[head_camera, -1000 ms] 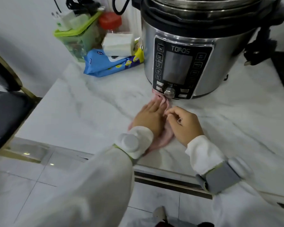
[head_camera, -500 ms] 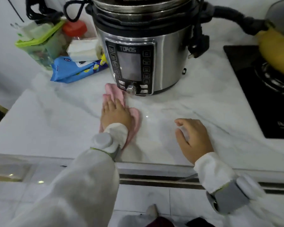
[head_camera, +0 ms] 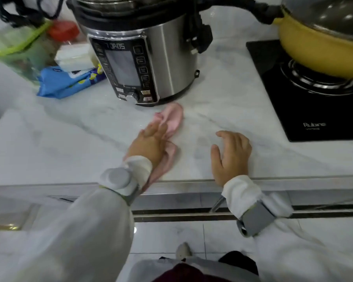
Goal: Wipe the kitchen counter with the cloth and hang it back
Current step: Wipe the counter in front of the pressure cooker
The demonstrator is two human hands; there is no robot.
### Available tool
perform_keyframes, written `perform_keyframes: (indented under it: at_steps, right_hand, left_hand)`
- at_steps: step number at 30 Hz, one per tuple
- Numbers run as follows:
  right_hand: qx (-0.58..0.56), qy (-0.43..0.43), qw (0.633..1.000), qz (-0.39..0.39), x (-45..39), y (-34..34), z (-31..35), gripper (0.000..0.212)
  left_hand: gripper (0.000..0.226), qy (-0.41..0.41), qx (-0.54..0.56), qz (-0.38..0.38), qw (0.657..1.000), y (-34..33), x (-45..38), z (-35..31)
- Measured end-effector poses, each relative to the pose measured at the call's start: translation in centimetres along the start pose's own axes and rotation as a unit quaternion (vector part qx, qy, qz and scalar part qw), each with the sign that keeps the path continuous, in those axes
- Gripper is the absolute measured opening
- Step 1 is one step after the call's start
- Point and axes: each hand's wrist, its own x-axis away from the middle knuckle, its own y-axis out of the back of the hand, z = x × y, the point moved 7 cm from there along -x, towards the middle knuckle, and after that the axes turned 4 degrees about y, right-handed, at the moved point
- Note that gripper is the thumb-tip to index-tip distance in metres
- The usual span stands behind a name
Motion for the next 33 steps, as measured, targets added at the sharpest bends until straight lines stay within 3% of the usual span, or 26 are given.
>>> perform_keyframes:
  at_steps: [4,7,11,14,16,19,21,23,25,28,33]
  right_hand:
    - [0.052,0.027,0.997,0.048,0.0,-1.1,0.6,0.038]
    - [0.060,0.032,0.996,0.059,-0.2,-1.2,0.6,0.041]
    - [0.020,0.019,0.999,0.047,-0.2,-0.6,0.4,0.045]
    - [-0.024,0.012,0.999,0.023,-0.3,-0.1,0.4,0.045]
    - [-0.057,-0.017,0.998,0.005,-0.3,0.4,-0.1,0.048]
    - [-0.113,-0.064,0.991,-0.017,0.0,0.9,-0.8,0.053]
    - [-0.104,-0.053,0.993,-0.015,-0.1,0.9,-0.3,0.049]
    - [-0.069,-0.030,0.997,-0.009,-0.2,0.6,0.1,0.042]
    - [-0.050,-0.016,0.999,-0.014,-0.3,0.7,-0.2,0.039]
    - [-0.095,-0.011,0.995,0.002,-0.3,0.5,-0.1,0.037]
    - [-0.155,-0.031,0.987,0.009,-0.3,3.1,-1.5,0.032]
  left_hand:
    - [0.058,0.244,0.012,-0.029,0.969,0.8,1.2,16.6]
    - [0.064,0.395,0.086,-0.022,0.914,1.3,1.2,18.2]
    - [0.064,0.240,0.028,-0.101,0.965,1.5,-2.9,4.4]
    - [0.068,0.193,0.066,-0.044,0.978,0.1,-5.6,-5.9]
    - [0.062,0.096,0.077,-0.019,0.992,0.0,-6.8,-11.8]
    - [0.060,-0.083,0.037,0.018,0.996,0.1,-5.6,-15.4]
    - [0.057,-0.136,0.004,0.027,0.990,0.0,-4.6,-14.0]
    - [0.057,-0.101,0.031,0.033,0.994,0.0,-5.0,-10.9]
    - [0.059,0.001,0.091,0.019,0.996,0.5,-5.6,-7.9]
    - [0.062,0.079,0.105,-0.022,0.991,1.2,-5.1,-7.0]
    - [0.056,-0.033,0.093,-0.001,0.995,0.8,-0.8,-12.7]
